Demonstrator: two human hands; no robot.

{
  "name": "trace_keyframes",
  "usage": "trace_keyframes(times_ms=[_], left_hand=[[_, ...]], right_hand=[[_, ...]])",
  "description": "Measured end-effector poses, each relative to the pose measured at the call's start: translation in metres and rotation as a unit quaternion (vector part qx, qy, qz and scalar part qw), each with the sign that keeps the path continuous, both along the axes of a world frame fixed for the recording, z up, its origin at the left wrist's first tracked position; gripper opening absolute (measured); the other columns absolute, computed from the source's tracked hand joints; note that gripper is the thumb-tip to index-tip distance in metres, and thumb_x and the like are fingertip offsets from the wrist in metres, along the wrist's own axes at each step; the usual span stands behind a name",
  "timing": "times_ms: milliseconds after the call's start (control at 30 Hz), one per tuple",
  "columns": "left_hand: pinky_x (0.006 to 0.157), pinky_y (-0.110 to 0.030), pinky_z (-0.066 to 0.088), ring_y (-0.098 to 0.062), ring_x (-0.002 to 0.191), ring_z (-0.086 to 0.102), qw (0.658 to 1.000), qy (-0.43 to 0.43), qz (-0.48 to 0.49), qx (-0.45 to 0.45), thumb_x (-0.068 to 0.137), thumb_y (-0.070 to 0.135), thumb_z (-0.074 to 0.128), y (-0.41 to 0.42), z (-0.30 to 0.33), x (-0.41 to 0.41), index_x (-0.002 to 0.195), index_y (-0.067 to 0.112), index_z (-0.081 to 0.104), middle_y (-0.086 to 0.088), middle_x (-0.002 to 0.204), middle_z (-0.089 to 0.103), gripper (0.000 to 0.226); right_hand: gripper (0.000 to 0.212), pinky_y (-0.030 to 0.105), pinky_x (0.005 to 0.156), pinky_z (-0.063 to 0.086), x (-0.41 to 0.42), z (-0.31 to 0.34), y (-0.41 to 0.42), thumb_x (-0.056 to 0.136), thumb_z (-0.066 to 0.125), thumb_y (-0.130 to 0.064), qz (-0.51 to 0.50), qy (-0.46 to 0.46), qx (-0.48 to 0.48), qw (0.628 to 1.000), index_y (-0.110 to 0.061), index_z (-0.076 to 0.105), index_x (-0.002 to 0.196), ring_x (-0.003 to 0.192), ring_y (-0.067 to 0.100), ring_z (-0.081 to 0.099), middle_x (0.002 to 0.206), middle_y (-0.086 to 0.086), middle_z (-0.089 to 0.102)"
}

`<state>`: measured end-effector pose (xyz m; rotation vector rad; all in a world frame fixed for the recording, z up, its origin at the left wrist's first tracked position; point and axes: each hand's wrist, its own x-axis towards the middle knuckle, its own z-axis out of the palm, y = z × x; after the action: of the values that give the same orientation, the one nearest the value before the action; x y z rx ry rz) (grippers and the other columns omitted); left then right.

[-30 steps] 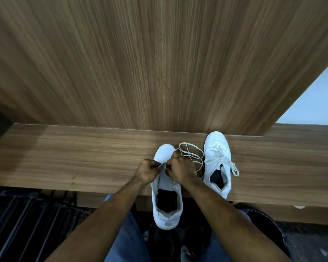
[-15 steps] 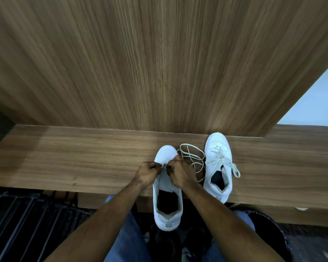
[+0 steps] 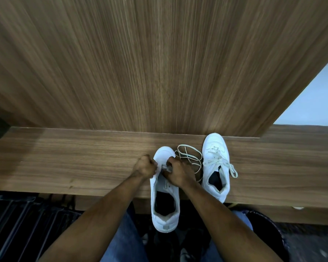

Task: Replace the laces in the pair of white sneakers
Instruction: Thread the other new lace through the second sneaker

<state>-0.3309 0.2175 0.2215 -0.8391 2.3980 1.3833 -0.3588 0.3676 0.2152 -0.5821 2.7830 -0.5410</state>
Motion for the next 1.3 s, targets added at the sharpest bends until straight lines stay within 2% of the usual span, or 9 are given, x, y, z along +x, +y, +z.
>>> trace_keyframes(times_ms=[167,433,500,567,633,733,967,1133,1300], left_hand=[[0.033,-0.019,0.043,-0.016,0.042,0.062,0.920,0.119,0.271,0.256,0.097,-0.004,0.030,-0.012,0.025,-0.010,0.083,0.007,0.048,-0.012,0.062,0.058,0.025],[0.035,-0.018,0.046,-0.012,0.041,0.063,0.789,0.238,0.442,0.355,0.100,0.003,0.035,-0.066,0.059,-0.023,0.079,0.010,0.047,-0.006,0.054,0.063,0.025],[0.039,-0.015,0.047,-0.018,0.060,0.067,0.865,0.208,0.390,0.238,0.096,-0.001,0.044,-0.057,0.041,-0.014,0.094,0.011,0.050,-0.014,0.080,0.061,0.013],[0.058,-0.014,0.049,-0.027,0.100,0.064,0.940,0.205,0.250,0.111,0.088,-0.007,0.051,-0.043,0.015,-0.003,0.121,0.004,0.047,-0.024,0.101,0.053,0.035],[0.077,-0.033,0.052,-0.036,0.112,0.059,0.981,0.180,0.064,-0.013,0.081,0.002,0.059,-0.030,-0.007,0.006,0.127,0.010,0.051,-0.024,0.114,0.052,0.048],[0.088,-0.037,0.050,-0.029,0.107,0.062,0.968,0.084,-0.138,-0.192,0.083,0.019,0.065,-0.010,-0.014,0.014,0.120,0.021,0.064,-0.008,0.121,0.060,0.037],[0.082,-0.037,0.046,-0.036,0.104,0.061,0.909,0.011,-0.219,-0.353,0.094,0.034,0.050,0.001,0.003,0.009,0.103,0.024,0.066,-0.012,0.110,0.066,0.022],[0.058,-0.030,0.052,-0.018,0.060,0.067,0.992,0.124,0.007,-0.002,0.082,-0.002,0.054,-0.009,0.018,-0.009,0.056,0.019,0.065,-0.001,0.062,0.070,0.035],[0.045,-0.018,0.049,-0.013,0.060,0.071,0.886,0.253,0.253,0.294,0.093,0.001,0.050,-0.024,0.088,-0.041,0.079,0.009,0.064,-0.011,0.076,0.071,0.021]], right_hand=[[0.050,0.041,0.096,0.044,-0.004,-0.004,0.006,0.074,0.068,-0.051,-0.010,-0.066,-0.034,0.997,-0.026,0.057,0.116,0.111,0.025,0.058,0.119,0.000,0.061],[0.053,0.035,0.089,0.049,-0.009,-0.007,0.010,0.070,0.072,-0.055,-0.027,-0.091,-0.070,0.993,-0.024,0.063,0.113,0.104,0.020,0.061,0.111,-0.001,0.065],[0.055,0.037,0.093,0.047,-0.009,-0.008,0.009,0.070,0.071,-0.055,-0.027,-0.096,-0.069,0.993,-0.026,0.062,0.116,0.108,0.020,0.059,0.116,-0.002,0.063],[0.055,0.038,0.096,0.046,-0.008,-0.009,0.009,0.071,0.069,-0.054,-0.028,-0.097,-0.073,0.992,-0.027,0.061,0.119,0.111,0.019,0.058,0.118,-0.002,0.062],[0.056,0.039,0.097,0.046,-0.008,-0.012,0.009,0.073,0.069,-0.054,-0.029,-0.106,-0.077,0.991,-0.027,0.060,0.121,0.113,0.019,0.057,0.122,-0.003,0.061],[0.058,0.037,0.099,0.044,-0.008,-0.014,0.010,0.076,0.068,-0.052,-0.024,-0.115,-0.075,0.990,-0.025,0.057,0.126,0.118,0.019,0.054,0.127,-0.001,0.058],[0.059,0.041,0.105,0.037,-0.010,-0.016,0.012,0.080,0.065,-0.052,-0.005,-0.124,-0.050,0.991,-0.024,0.053,0.130,0.124,0.023,0.049,0.132,0.002,0.053],[0.063,0.045,0.107,0.036,-0.010,-0.017,0.011,0.079,0.064,-0.057,-0.005,-0.140,-0.049,0.989,-0.025,0.051,0.133,0.126,0.023,0.048,0.136,0.002,0.050],[0.060,0.041,0.108,0.036,-0.013,-0.016,0.011,0.074,0.060,-0.062,-0.015,-0.149,-0.042,0.988,-0.029,0.058,0.124,0.126,0.024,0.050,0.133,0.001,0.056]])
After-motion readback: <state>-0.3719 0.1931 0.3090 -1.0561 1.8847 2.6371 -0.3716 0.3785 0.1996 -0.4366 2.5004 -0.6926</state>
